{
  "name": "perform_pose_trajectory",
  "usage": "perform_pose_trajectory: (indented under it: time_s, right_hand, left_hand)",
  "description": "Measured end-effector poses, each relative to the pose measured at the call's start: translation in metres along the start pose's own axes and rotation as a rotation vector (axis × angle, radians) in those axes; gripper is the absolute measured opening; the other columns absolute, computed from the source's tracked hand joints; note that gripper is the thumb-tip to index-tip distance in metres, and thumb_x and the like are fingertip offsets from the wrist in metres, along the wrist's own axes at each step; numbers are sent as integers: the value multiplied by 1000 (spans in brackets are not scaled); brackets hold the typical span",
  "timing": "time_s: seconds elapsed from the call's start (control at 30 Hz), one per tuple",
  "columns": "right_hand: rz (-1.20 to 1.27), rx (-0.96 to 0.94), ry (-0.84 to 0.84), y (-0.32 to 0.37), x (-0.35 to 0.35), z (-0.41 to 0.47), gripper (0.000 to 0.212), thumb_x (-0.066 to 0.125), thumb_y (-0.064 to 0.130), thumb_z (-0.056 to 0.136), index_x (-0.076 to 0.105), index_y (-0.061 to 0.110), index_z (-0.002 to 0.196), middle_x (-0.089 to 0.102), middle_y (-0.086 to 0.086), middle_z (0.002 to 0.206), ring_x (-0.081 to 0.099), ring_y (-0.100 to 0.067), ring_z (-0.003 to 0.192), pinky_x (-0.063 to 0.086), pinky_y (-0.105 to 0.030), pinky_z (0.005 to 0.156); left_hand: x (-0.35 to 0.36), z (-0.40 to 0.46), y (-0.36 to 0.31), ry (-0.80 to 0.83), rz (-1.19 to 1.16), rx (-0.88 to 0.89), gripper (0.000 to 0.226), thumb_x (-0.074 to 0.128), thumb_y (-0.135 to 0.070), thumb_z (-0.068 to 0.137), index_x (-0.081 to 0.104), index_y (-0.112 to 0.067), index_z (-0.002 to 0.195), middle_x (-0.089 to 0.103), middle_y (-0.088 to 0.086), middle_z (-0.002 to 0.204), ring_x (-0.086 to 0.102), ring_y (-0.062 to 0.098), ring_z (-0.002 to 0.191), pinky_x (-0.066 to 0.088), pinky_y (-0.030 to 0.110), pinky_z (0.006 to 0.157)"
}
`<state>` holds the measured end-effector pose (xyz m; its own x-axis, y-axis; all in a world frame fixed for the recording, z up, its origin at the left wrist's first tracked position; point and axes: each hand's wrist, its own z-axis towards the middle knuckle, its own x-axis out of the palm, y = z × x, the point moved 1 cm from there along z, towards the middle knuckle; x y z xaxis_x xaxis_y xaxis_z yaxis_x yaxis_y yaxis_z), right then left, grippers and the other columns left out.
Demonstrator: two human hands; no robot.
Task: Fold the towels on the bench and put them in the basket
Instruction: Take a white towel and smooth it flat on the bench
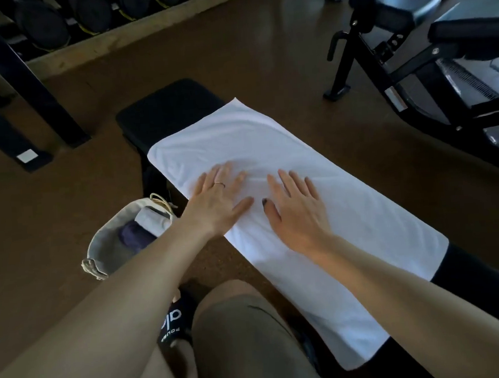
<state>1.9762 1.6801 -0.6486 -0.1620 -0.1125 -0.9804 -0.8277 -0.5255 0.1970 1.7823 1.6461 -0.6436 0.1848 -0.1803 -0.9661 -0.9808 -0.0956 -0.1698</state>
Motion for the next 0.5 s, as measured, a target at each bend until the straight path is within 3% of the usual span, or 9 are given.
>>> perform_pose_trajectory:
  time_s: [0.1, 0.17, 0.23, 0.27, 0.4, 0.5]
  right_hand:
    - [-56, 5, 131, 5, 10, 23, 64, 12, 51, 106, 8, 23, 164, 5, -9, 172, 2, -29, 158, 2, -46, 128]
    - [-91, 6, 82, 6, 10, 29, 62, 15, 50, 106, 24, 20, 160, 23, -14, 165, 21, -33, 153, 16, -47, 125]
    - [-71, -33, -66, 10, 6, 43, 59, 20, 46, 102, 47, 16, 144, 52, -12, 143, 48, -31, 132, 33, -44, 114]
    - [-47, -63, -114, 13, 6, 55, 58, 21, 44, 101, 51, 15, 141, 57, -10, 138, 52, -30, 127, 35, -44, 112]
    - [-23, -90, -28, 18, 15, 110, 60, 25, 45, 103, 39, 16, 154, 38, -12, 159, 31, -33, 148, 21, -48, 121]
    - [-28, -70, -24, 14, 21, 146, 69, 15, 51, 98, 37, 18, 154, 34, -11, 160, 27, -31, 147, 21, -48, 120]
  left_hand:
    - [4, 12, 10, 41, -3, -29, 65, 22, -64, 102, 5, -44, 161, -11, -1, 171, -12, 22, 157, -6, 44, 126]
    - [0, 20, 27, 3, -17, -58, 62, 23, -60, 104, 8, -43, 161, -7, 0, 171, -8, 23, 157, -4, 44, 126]
    - [-7, 29, 41, -79, -27, -94, 60, 23, -56, 106, 12, -38, 162, -2, 2, 171, -6, 22, 157, -3, 44, 127]
    - [-9, 35, 45, -88, -37, -117, 59, 22, -56, 106, 11, -39, 162, -2, 1, 171, -8, 23, 157, -3, 45, 127]
    - [-17, 55, 63, 31, -79, -185, 59, 18, -62, 104, 5, -47, 160, -8, -1, 172, -11, 23, 157, -4, 46, 126]
    - [-23, 68, 80, -42, -169, -268, 60, 18, -61, 105, -3, -48, 159, -5, 0, 172, -9, 24, 157, -4, 47, 126]
